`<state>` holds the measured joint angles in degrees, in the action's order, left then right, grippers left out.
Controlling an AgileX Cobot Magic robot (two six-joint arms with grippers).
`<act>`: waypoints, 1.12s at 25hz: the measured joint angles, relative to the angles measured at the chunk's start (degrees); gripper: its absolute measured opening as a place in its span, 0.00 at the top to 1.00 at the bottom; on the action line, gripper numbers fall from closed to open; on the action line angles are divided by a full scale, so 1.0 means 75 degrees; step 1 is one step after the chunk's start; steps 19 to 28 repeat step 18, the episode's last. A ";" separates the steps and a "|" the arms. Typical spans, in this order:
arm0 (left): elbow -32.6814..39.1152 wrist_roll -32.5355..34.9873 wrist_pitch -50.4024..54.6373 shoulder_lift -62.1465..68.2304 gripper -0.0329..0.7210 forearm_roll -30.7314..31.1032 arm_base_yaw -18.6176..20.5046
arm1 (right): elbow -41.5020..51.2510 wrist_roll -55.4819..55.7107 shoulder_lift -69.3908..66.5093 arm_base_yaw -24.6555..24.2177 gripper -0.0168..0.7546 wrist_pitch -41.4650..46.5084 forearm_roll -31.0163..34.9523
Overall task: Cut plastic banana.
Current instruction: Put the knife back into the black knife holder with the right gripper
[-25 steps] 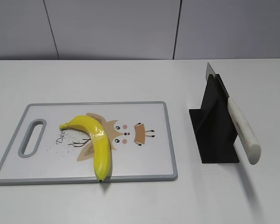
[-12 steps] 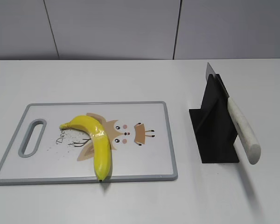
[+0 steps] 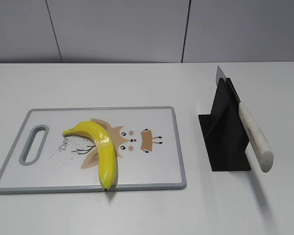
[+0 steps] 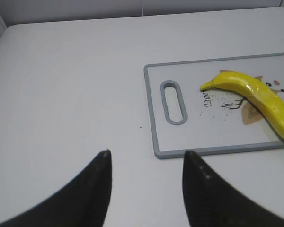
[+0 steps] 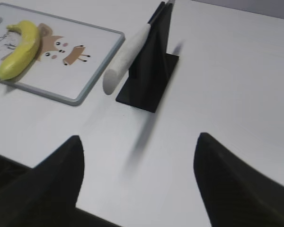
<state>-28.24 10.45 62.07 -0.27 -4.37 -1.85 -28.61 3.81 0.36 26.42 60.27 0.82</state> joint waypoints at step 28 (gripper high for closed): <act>0.0000 0.0000 0.0000 0.0000 0.33 0.0000 0.0006 | 0.0000 0.0000 0.0000 -0.2981 0.27 0.0000 0.0017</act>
